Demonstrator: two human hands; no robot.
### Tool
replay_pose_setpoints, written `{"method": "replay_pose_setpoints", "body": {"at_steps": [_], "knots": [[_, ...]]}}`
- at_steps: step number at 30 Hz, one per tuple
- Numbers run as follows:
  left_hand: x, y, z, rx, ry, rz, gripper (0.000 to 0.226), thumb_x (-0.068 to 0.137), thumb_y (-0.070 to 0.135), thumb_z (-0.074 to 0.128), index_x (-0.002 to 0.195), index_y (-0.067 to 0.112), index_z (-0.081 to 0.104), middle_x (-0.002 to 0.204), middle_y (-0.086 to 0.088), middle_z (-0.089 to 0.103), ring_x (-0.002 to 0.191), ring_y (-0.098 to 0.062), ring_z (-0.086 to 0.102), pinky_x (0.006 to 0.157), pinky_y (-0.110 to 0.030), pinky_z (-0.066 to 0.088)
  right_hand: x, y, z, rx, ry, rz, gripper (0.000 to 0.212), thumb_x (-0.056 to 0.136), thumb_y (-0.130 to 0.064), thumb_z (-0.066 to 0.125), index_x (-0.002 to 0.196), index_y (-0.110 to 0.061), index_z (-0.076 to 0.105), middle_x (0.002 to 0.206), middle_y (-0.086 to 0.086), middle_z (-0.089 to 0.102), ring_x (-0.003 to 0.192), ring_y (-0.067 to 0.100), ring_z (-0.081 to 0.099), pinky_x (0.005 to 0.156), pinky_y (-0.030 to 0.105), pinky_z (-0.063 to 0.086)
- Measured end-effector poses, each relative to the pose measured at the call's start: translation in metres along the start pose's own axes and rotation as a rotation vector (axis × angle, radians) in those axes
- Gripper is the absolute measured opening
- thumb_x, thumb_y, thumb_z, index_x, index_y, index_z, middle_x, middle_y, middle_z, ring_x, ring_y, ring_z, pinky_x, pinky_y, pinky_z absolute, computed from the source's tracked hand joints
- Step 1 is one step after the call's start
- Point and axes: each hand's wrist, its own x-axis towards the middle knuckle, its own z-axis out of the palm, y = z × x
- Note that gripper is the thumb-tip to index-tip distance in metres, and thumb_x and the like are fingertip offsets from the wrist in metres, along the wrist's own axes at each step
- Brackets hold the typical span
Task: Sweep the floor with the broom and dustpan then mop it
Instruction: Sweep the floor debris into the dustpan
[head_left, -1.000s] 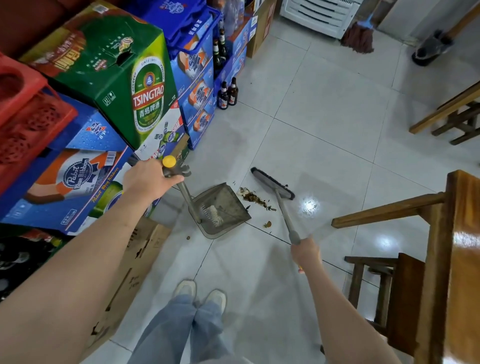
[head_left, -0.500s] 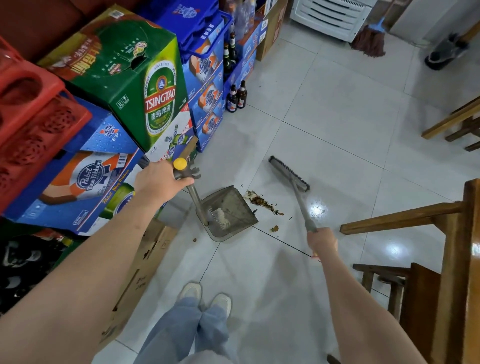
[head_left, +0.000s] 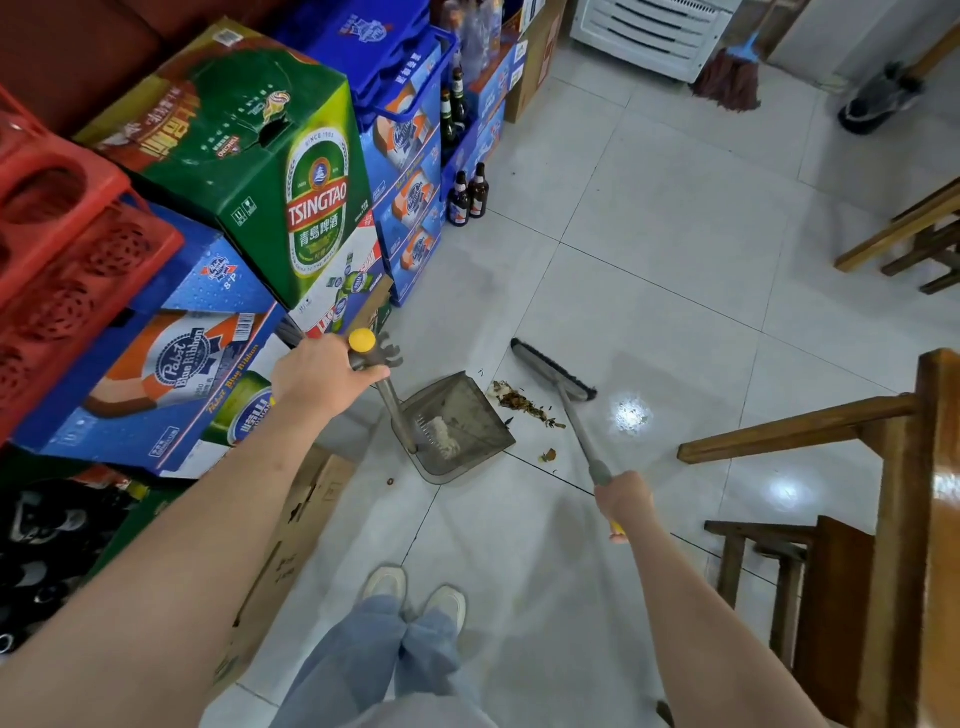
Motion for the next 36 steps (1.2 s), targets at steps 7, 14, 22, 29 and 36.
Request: {"method": "replay_pose_setpoints", "body": {"at_steps": [7,14,22,29,36], "knots": [[-0.009,0.001,0.002,-0.012,0.009,0.018,0.052,0.074,0.065,0.065,0.076,0.013,0.062,0.076,-0.010,0.066,0.079,-0.034,0.065,0.063,-0.034,0.051,-0.030,0.035,0.035,-0.004,-0.027,-0.035,0.027,0.089,-0.016,0.047,0.108,-0.001,0.057,0.102,0.018,0.062,0.069,0.033,0.063,0.040,0.035,0.054],[-0.017,-0.001,0.002,-0.021,0.002,0.014,0.054,0.076,0.062,0.065,0.071,0.010,0.051,0.071,-0.011,0.060,0.075,-0.033,0.064,0.060,-0.033,0.050,-0.046,0.060,0.058,0.050,0.051,-0.074,0.030,0.086,-0.025,0.049,0.109,-0.012,0.063,0.097,0.012,0.065,0.075,0.030,0.065,0.063,0.046,0.060],[-0.018,-0.004,0.004,-0.023,0.002,0.007,0.054,0.075,0.064,0.065,0.078,0.010,0.061,0.074,-0.011,0.064,0.076,-0.033,0.064,0.062,-0.034,0.051,-0.029,0.044,0.021,0.066,0.134,-0.053,0.031,0.092,-0.023,0.046,0.116,-0.007,0.060,0.093,0.012,0.063,0.068,0.034,0.067,0.068,0.046,0.060],[-0.021,-0.005,0.005,-0.023,0.002,0.013,0.052,0.076,0.062,0.065,0.064,0.014,0.052,0.068,-0.008,0.059,0.076,-0.032,0.064,0.061,-0.032,0.049,-0.021,0.027,0.006,0.044,0.095,0.014,0.027,0.092,-0.019,0.047,0.110,-0.002,0.057,0.092,0.018,0.064,0.057,0.032,0.065,0.059,0.043,0.060],[-0.021,-0.006,0.005,-0.049,0.016,0.037,0.049,0.077,0.062,0.064,0.072,0.014,0.057,0.071,-0.008,0.063,0.075,-0.031,0.064,0.061,-0.032,0.050,-0.051,0.039,0.032,0.078,0.032,-0.016,0.026,0.090,-0.017,0.045,0.108,-0.002,0.057,0.092,0.016,0.061,0.058,0.031,0.063,0.045,0.037,0.057]]}}
